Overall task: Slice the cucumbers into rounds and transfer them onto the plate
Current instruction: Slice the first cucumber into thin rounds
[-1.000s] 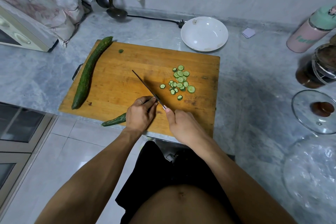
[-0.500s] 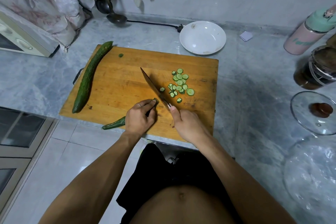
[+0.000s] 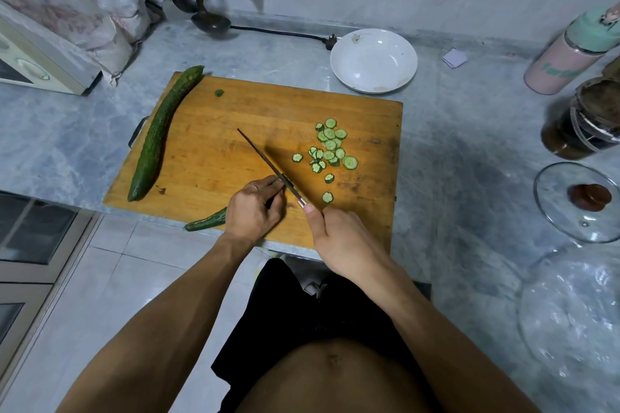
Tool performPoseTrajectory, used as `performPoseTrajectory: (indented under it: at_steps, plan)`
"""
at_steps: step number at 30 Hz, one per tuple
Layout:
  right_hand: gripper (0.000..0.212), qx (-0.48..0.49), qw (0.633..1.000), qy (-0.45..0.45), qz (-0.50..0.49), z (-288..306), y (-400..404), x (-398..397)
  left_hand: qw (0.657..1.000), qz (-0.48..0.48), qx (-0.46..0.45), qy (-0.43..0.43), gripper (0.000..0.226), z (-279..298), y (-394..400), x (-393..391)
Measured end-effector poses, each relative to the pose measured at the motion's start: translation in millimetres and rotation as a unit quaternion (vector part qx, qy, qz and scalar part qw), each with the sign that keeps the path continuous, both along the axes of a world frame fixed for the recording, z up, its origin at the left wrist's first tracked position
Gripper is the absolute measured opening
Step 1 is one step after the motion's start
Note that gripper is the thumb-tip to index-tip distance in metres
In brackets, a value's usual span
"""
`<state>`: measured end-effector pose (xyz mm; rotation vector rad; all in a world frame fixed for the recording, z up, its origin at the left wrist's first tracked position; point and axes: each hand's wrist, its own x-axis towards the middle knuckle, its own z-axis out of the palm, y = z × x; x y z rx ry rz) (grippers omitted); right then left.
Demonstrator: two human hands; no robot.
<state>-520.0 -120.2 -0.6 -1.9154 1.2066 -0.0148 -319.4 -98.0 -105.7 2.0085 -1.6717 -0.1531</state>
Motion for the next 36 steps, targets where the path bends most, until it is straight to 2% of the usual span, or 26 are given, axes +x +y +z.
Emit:
performPoseTrajectory:
  at_steps: [11,17,19,27,31,36]
  plan:
    - [0.051,0.019,0.999,0.003,-0.039,-7.4,-0.3,21.6,1.0,0.013,-0.007,0.008,0.037,1.6,0.4,-4.1]
    - [0.058,0.026,0.998,-0.005,-0.053,-14.8,-10.8,18.9,0.999,0.011,-0.014,0.051,0.028,3.0,1.7,-2.0]
    - [0.063,0.03,0.998,-0.006,-0.049,-14.0,-13.4,14.4,0.999,0.005,-0.012,0.053,0.029,3.6,1.8,-0.3]
    - [0.056,-0.005,1.0,0.004,-0.011,-2.2,-2.0,1.7,0.999,0.01,-0.019,0.04,0.024,5.3,2.7,-1.8]
    - [0.056,-0.006,1.0,0.012,0.0,-0.9,2.1,2.3,1.0,-0.002,-0.006,0.027,0.035,4.0,2.4,1.3]
    - [0.056,0.021,1.0,0.01,-0.015,-6.1,-5.6,11.8,0.999,-0.017,-0.027,0.017,0.038,7.1,3.5,-1.8]
